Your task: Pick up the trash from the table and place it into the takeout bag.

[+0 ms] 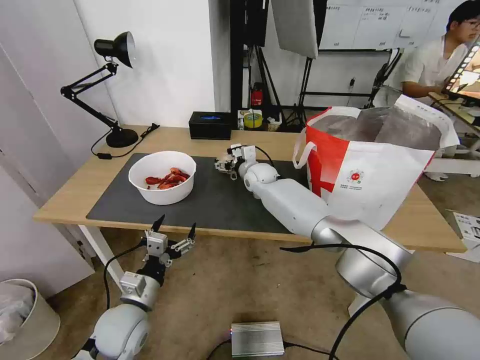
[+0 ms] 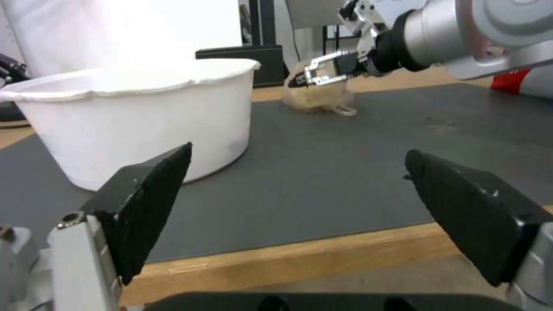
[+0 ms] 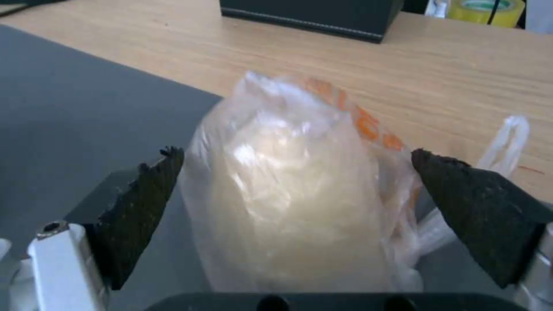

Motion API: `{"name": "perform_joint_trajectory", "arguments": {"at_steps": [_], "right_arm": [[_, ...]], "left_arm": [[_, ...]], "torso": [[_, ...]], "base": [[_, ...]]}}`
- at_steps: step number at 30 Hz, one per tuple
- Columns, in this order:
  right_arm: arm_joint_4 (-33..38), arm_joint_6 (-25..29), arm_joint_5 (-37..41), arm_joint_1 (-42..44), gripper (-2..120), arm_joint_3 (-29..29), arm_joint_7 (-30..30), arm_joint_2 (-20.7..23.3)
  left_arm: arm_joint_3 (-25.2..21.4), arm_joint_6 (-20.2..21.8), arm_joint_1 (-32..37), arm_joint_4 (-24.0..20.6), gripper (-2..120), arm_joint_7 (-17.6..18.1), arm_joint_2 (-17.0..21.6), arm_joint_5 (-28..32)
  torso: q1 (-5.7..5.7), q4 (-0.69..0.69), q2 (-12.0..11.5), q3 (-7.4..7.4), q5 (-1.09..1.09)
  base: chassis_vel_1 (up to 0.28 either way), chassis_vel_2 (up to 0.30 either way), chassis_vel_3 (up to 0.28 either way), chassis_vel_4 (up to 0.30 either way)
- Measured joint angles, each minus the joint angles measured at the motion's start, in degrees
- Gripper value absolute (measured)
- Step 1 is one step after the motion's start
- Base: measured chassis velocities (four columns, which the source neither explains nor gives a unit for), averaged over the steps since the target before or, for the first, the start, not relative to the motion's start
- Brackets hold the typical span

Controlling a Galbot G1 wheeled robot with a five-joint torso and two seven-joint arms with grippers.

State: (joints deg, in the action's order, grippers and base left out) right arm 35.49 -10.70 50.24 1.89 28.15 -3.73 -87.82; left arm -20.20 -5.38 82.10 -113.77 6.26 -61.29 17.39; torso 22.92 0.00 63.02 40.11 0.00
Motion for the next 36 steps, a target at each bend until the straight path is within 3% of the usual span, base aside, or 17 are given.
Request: {"name": "perform_joint_trajectory", "arguments": {"at_steps": [10, 18, 21, 29, 32, 36], "right_arm": [[-3.9, 1.4, -1.1, -0.3, 98, -0.8, 2.9, -1.3], [-5.1, 1.4, -1.4, -0.5, 71, -0.7, 4.3, -2.2], [-5.1, 1.3, -1.3, -0.1, 55, -0.6, 4.3, -2.2], [-4.7, 1.0, -1.2, 0.3, 30, -0.6, 4.1, -1.8], [-4.1, 0.8, -1.0, 0.4, 15, -0.5, 3.5, -1.4], [-3.1, 0.4, -0.3, 0.4, 7, -0.2, 2.8, -0.8]], "left_arm": [[0.2, -0.1, -0.3, 0.2, 100, -0.1, 0.3, 0.5], [0.1, -0.1, -0.3, 0.1, 100, -0.1, 0.4, 0.7], [-0.1, -0.3, 0.0, 0.0, 100, -0.1, 0.5, 0.8], [-0.1, -0.7, 0.2, 0.0, 100, -0.1, 0.2, 0.8], [-0.1, -0.7, 0.2, 0.0, 100, -0.2, 0.2, 0.8], [-0.1, -0.8, 0.2, 0.1, 100, -0.2, 0.2, 0.8]], "torso": [[0.0, 0.0, 0.0, 0.0, 0.0], [0.0, 0.01, 0.0, 0.0, 0.0], [-0.01, 0.0, 0.0, -0.01, 0.0], [-0.01, 0.01, 0.0, -0.01, 0.01], [-0.01, 0.01, 0.0, -0.01, 0.01], [-0.01, 0.01, 0.0, 0.0, 0.01]], "base": [[0.0, 0.0, 0.0, 0.0], [0.0, 0.0, 0.0, 0.0], [0.0, 0.0, 0.0, 0.0], [0.0, 0.0, 0.0, 0.0], [0.0, 0.0, 0.0, 0.0], [0.0, 0.0, 0.0, 0.0]]}}
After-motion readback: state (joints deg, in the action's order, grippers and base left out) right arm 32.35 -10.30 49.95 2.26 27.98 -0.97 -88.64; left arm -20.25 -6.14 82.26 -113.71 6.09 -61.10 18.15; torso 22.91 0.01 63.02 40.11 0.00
